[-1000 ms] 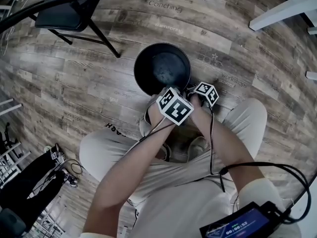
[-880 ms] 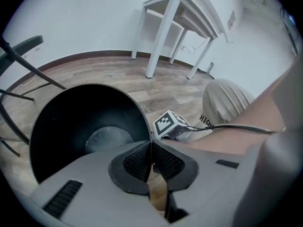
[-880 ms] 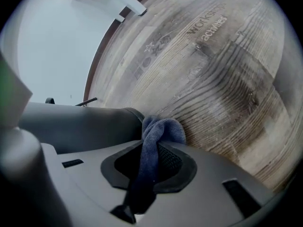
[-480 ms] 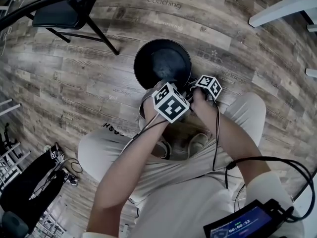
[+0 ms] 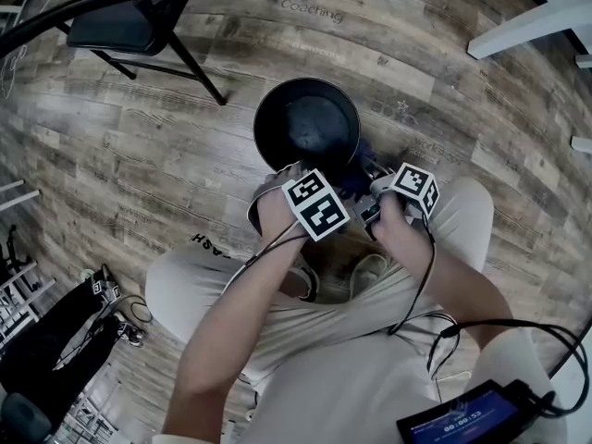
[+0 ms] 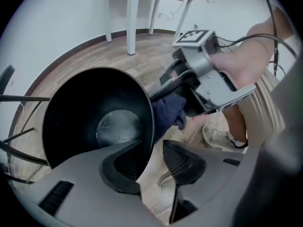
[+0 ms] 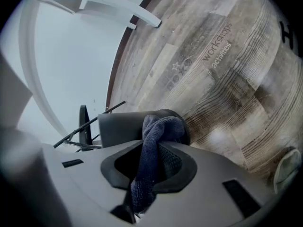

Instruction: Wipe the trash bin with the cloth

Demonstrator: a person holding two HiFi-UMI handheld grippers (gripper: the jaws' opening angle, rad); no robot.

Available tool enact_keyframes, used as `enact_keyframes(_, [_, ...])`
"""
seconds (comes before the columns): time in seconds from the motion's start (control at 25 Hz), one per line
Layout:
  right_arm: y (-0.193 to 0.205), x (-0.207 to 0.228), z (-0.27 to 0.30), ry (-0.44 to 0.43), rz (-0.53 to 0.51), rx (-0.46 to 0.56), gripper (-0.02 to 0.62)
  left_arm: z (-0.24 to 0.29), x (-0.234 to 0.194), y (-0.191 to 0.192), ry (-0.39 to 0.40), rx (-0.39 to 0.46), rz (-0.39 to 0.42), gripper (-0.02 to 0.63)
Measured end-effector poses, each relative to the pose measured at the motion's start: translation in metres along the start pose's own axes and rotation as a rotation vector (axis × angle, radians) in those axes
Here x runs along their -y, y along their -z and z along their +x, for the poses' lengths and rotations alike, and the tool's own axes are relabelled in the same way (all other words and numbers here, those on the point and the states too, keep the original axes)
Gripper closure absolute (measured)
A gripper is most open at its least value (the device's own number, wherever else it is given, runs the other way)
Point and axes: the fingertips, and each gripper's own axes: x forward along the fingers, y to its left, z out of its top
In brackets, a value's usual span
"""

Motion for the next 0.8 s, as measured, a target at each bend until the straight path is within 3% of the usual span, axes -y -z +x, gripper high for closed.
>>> enact_keyframes(0.2, [0.012,-0.026,-0.035,-0.102,0.003,0.011,0.526,0.004,-0.006,0.002,-0.069,-0.039,0.055,0.544])
enact_keyframes(0.4, [0.024,-0.048,-0.044,-0.186,0.011,0.014,0.526,0.008,-0.002,-0.003,-0.058,-0.03,0.064,0.561])
enact_keyframes(0.64, [0.014,-0.044,-0.029,-0.185,0.049,0.065,0.526,0.009,0.006,-0.018,-0.038,0.024,0.035,0.583])
enact_keyframes(0.8, [0.009,-0.018,-0.011,-0.126,0.093,0.085,0.526,0.009,0.007,-0.023,-0.034,0.043,0.019,0.584])
